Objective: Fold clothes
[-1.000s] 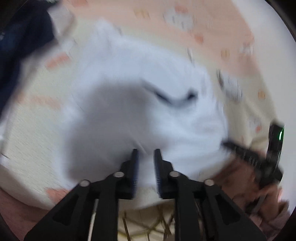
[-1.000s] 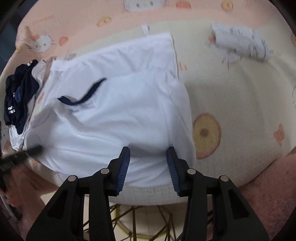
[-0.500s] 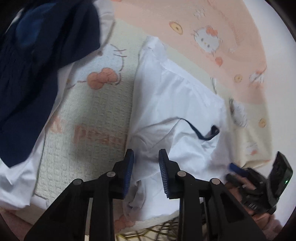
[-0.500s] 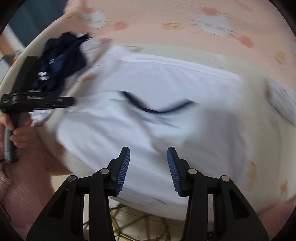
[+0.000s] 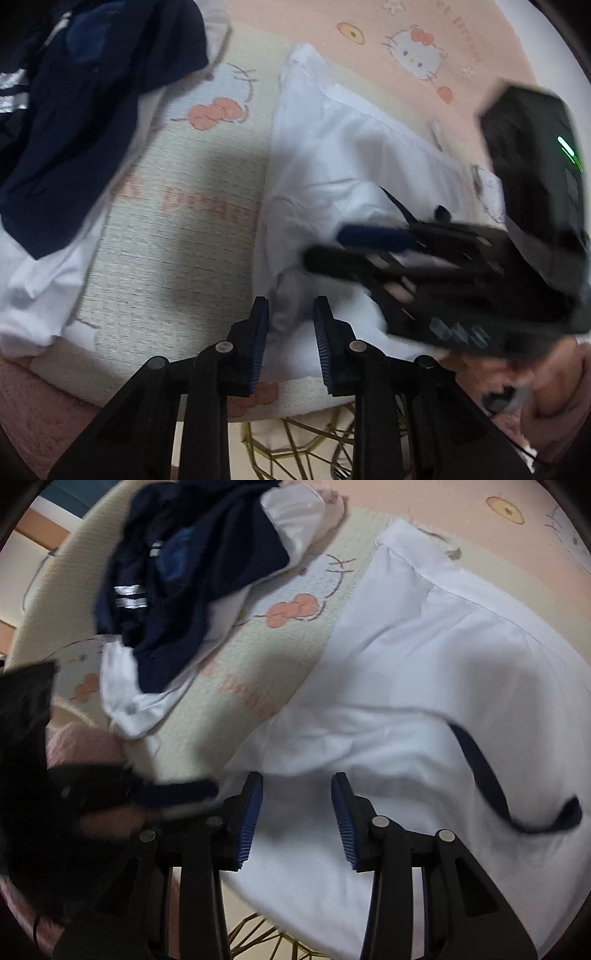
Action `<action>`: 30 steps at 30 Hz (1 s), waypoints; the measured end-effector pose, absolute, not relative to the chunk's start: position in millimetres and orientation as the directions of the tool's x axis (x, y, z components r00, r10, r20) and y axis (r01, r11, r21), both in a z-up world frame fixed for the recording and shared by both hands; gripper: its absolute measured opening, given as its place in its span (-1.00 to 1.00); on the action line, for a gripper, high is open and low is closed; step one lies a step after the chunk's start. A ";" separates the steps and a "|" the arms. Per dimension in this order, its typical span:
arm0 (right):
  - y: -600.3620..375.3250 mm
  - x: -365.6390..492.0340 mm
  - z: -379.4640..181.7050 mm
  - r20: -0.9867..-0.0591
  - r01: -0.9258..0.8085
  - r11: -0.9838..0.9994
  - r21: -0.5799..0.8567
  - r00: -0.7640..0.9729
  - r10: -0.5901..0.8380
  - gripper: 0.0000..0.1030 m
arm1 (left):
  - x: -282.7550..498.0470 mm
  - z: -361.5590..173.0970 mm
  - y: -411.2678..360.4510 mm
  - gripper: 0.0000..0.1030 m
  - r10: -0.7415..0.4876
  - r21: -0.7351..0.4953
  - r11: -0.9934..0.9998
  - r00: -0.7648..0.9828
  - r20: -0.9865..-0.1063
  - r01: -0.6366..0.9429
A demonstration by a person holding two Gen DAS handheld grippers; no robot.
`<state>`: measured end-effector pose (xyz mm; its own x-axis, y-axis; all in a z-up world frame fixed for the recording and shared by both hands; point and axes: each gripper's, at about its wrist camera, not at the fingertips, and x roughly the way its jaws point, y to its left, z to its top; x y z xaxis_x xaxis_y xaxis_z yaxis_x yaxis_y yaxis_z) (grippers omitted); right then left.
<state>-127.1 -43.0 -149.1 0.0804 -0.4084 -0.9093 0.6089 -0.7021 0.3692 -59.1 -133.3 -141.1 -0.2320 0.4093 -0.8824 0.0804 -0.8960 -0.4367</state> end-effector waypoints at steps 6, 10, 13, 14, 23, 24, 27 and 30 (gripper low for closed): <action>-53.3 -149.5 -155.7 -0.900 0.513 -0.763 0.393 0.045 -0.433 -0.22 | -58.7 -143.9 -125.7 -0.71 0.440 -0.455 -0.890 -0.213 -0.872 0.027; -58.3 -155.2 -164.9 -0.914 0.488 -0.797 0.357 0.007 -0.406 -0.25 | -57.9 -146.3 -122.0 -0.71 0.451 -0.460 -0.888 -0.186 -0.873 0.008; -59.7 -157.8 -161.7 -0.931 0.476 -0.828 0.297 -0.047 -0.362 -0.28 | -55.4 -144.6 -125.9 -0.71 0.476 -0.487 -0.874 -0.187 -0.859 0.013; -56.4 -160.2 -159.0 -0.932 0.459 -0.839 0.293 -0.060 -0.359 -0.28 | -55.1 -144.4 -128.8 -0.71 0.489 -0.501 -0.865 -0.190 -0.852 0.022; -5.8 -190.1 -118.1 -0.872 0.313 -0.849 0.425 -0.109 -0.477 -0.22 | -57.7 -147.2 -119.7 -0.67 0.402 -0.413 -0.910 -0.176 -0.899 0.031; -4.3 -188.8 -112.4 -0.872 0.324 -0.849 0.418 -0.119 -0.475 -0.22 | -57.9 -143.0 -126.1 -0.66 0.415 -0.434 -0.899 -0.210 -0.885 0.050; 15.9 -170.2 -95.0 -0.870 0.382 -0.840 0.384 -0.156 -0.469 -0.13 | -67.0 -133.5 -148.5 -0.66 0.450 -0.502 -0.859 -0.321 -0.833 0.099; 43.4 -155.3 -107.4 -0.887 0.365 -0.852 0.375 -0.126 -0.444 -0.11 | -93.0 -142.3 -156.7 -0.66 0.486 -0.538 -0.837 -0.315 -0.815 0.099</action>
<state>-155.3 43.4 -107.4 -0.1261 -0.4440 -0.8871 0.3651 -0.8522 0.3747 -93.0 -156.7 -142.3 -0.3149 0.4862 -0.8151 0.0987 -0.8374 -0.5376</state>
